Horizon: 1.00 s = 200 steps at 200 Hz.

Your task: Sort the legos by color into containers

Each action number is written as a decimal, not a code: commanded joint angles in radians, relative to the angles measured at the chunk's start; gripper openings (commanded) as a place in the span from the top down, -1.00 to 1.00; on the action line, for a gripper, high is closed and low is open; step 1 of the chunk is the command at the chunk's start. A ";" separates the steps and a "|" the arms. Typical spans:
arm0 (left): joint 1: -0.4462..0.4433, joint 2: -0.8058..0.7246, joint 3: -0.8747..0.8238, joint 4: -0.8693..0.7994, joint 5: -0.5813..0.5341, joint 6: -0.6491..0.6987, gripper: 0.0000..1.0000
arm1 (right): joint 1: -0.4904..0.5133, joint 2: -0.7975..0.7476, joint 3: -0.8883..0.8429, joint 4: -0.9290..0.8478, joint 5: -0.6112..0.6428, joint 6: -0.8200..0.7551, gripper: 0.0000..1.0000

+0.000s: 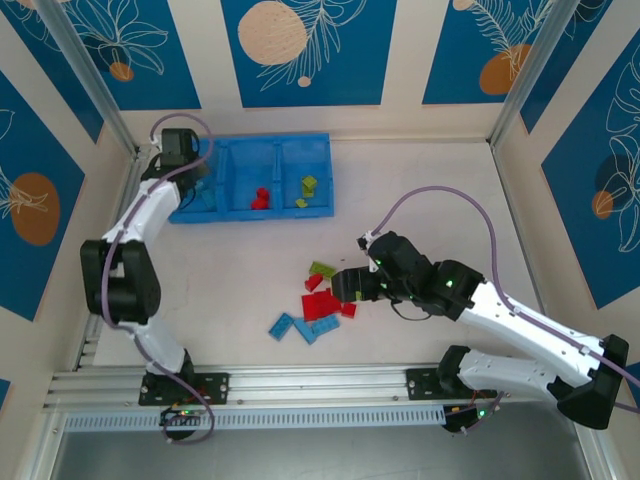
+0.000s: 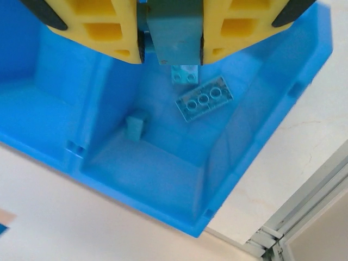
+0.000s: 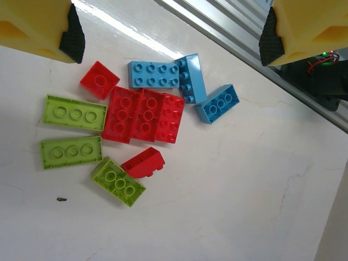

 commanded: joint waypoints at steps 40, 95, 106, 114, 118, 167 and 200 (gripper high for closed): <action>0.053 -0.024 0.047 -0.036 0.215 -0.054 0.10 | -0.011 -0.035 -0.015 -0.037 0.078 0.055 -0.73; -0.066 -0.373 -0.213 -0.055 0.384 -0.086 0.15 | -0.045 0.111 -0.004 -0.028 0.071 0.057 -0.74; -0.153 -0.458 -0.245 -0.100 0.376 -0.031 0.15 | -0.047 0.165 0.011 -0.021 0.058 0.053 -0.74; -0.230 -0.514 -0.259 -0.145 0.352 0.021 0.15 | -0.047 0.215 0.031 -0.022 0.055 0.067 -0.74; -0.269 -0.540 -0.264 -0.168 0.346 0.047 0.14 | -0.048 0.240 0.043 -0.026 0.061 0.084 -0.74; -0.500 -0.724 -0.223 -0.525 0.427 0.350 -0.37 | -0.028 0.595 0.221 -0.013 0.036 0.265 -0.65; -0.500 -0.764 -0.343 -0.518 0.449 0.522 -0.90 | -0.023 0.803 0.381 -0.076 0.069 0.304 -0.47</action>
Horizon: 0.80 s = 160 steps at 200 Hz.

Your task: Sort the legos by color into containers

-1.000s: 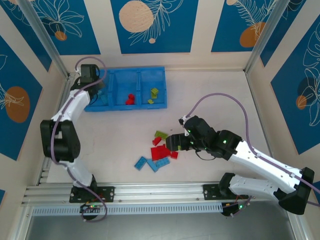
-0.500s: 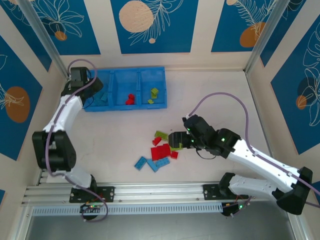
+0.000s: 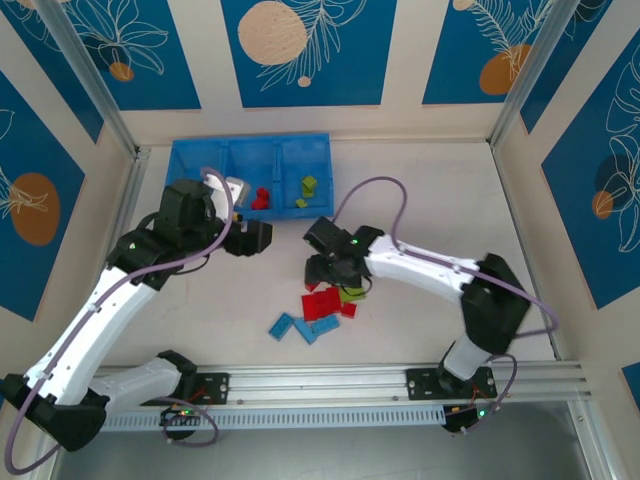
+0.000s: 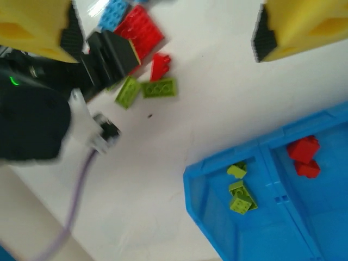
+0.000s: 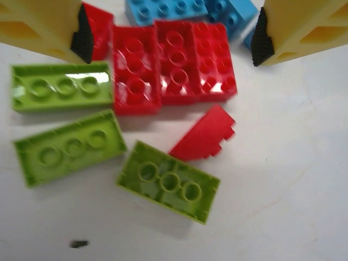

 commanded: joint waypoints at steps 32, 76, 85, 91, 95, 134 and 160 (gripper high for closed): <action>-0.001 0.017 -0.137 -0.076 0.028 0.214 -1.00 | 0.007 0.176 0.129 -0.055 0.000 0.140 -0.34; -0.002 -0.007 -0.147 -0.072 -0.028 0.205 -1.00 | 0.008 0.237 0.129 -0.012 -0.067 0.178 -0.24; -0.001 -0.016 -0.152 -0.070 -0.049 0.203 -1.00 | 0.004 0.255 0.140 -0.012 -0.072 0.176 -0.21; -0.002 -0.021 -0.153 -0.068 -0.063 0.203 -1.00 | 0.004 0.266 0.148 -0.009 -0.072 0.174 -0.19; -0.002 -0.023 -0.156 -0.068 -0.072 0.202 -1.00 | 0.003 0.274 0.154 -0.009 -0.072 0.174 -0.18; -0.001 -0.039 -0.163 -0.062 -0.117 0.198 -1.00 | 0.003 0.337 0.188 -0.006 -0.083 0.180 -0.13; -0.002 -0.039 -0.166 -0.062 -0.122 0.198 -1.00 | -0.002 0.353 0.191 0.010 -0.095 0.170 -0.15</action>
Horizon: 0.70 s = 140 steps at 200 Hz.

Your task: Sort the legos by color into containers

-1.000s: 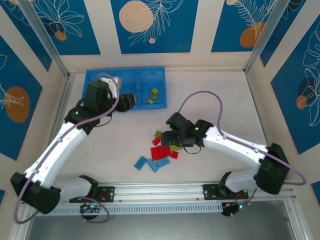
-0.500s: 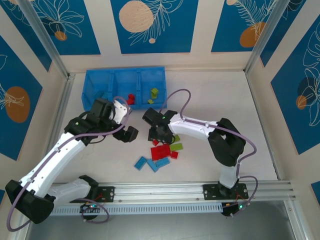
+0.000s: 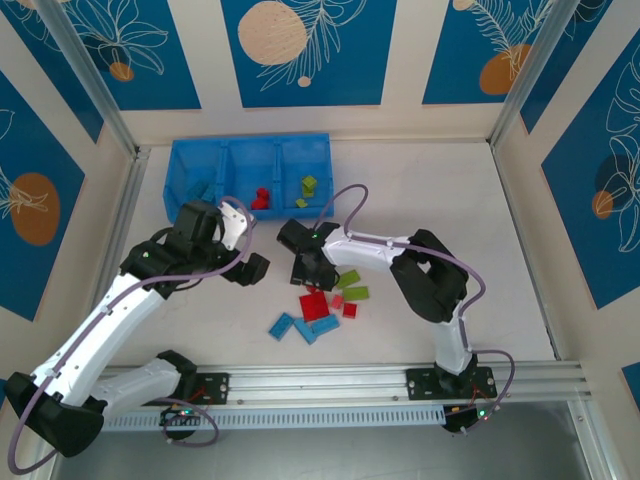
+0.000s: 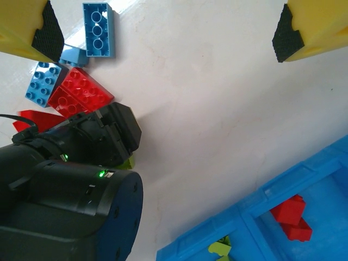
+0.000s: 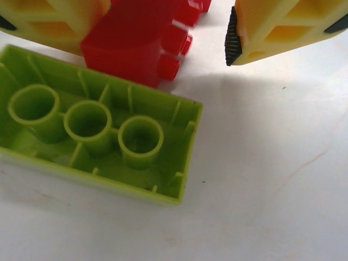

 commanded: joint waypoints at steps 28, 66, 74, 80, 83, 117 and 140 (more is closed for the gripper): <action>-0.002 -0.013 -0.009 0.002 -0.035 0.013 -1.00 | -0.009 0.014 0.015 0.013 -0.033 0.003 0.01; -0.001 -0.022 -0.009 0.004 -0.039 0.013 -1.00 | -0.008 -0.070 -0.015 0.047 -0.021 -0.020 0.29; -0.002 -0.029 -0.012 0.006 -0.039 0.014 -1.00 | -0.003 -0.109 -0.023 0.060 -0.004 -0.032 0.35; -0.002 -0.034 -0.012 0.008 -0.039 0.014 -1.00 | 0.001 -0.139 -0.031 0.075 0.012 -0.047 0.41; -0.002 -0.037 -0.012 0.010 -0.040 0.015 -1.00 | 0.004 -0.157 -0.035 0.083 0.019 -0.057 0.43; -0.001 -0.101 -0.027 0.041 -0.065 0.011 -1.00 | 0.012 -0.295 -0.046 0.246 0.061 -0.251 0.52; 0.008 -0.163 -0.049 0.073 -0.099 0.007 -1.00 | -0.013 -0.253 0.037 0.383 0.048 -0.454 0.51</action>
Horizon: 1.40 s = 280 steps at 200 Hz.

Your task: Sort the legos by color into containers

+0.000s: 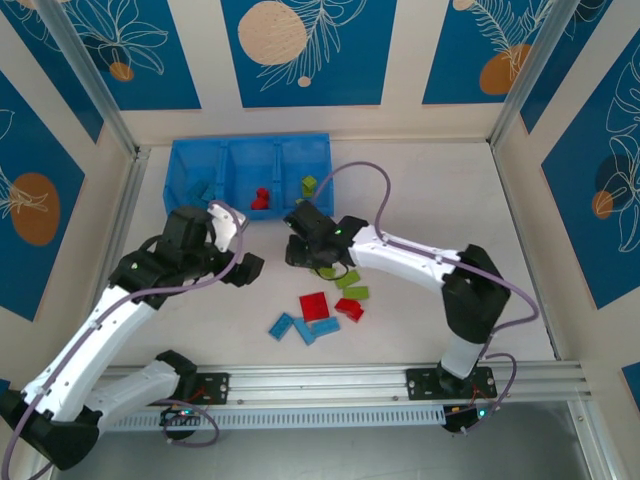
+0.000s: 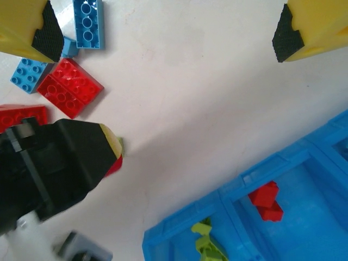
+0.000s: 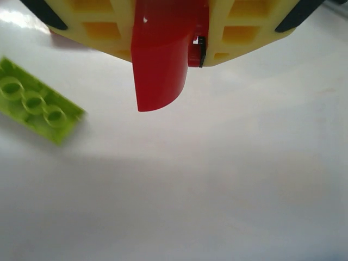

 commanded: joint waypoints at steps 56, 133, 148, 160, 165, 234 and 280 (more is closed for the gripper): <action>0.020 -0.132 -0.048 0.070 -0.122 0.006 -1.00 | -0.132 0.557 0.787 0.023 0.105 -0.468 0.56; 0.030 -0.115 -0.046 0.065 -0.132 0.008 -1.00 | -0.143 0.843 1.389 -0.181 -0.016 -0.545 0.06; 0.030 -0.115 -0.048 0.065 -0.139 0.008 -1.00 | -0.137 0.749 1.311 -0.194 -0.015 -0.550 0.06; 0.031 -0.113 -0.050 0.065 -0.143 0.008 -1.00 | -0.133 0.669 1.246 -0.223 -0.017 -0.546 0.06; 0.031 -0.113 -0.049 0.065 -0.144 0.008 -1.00 | -0.131 0.632 1.216 -0.236 -0.019 -0.544 0.06; 0.026 0.010 0.030 -0.043 -0.028 -0.061 -1.00 | -0.132 -0.175 0.210 -0.124 -0.211 -0.476 -0.06; -0.138 0.048 -0.153 0.078 0.147 -0.329 -0.89 | -0.115 -0.688 -0.325 -0.056 -0.286 -0.371 -0.55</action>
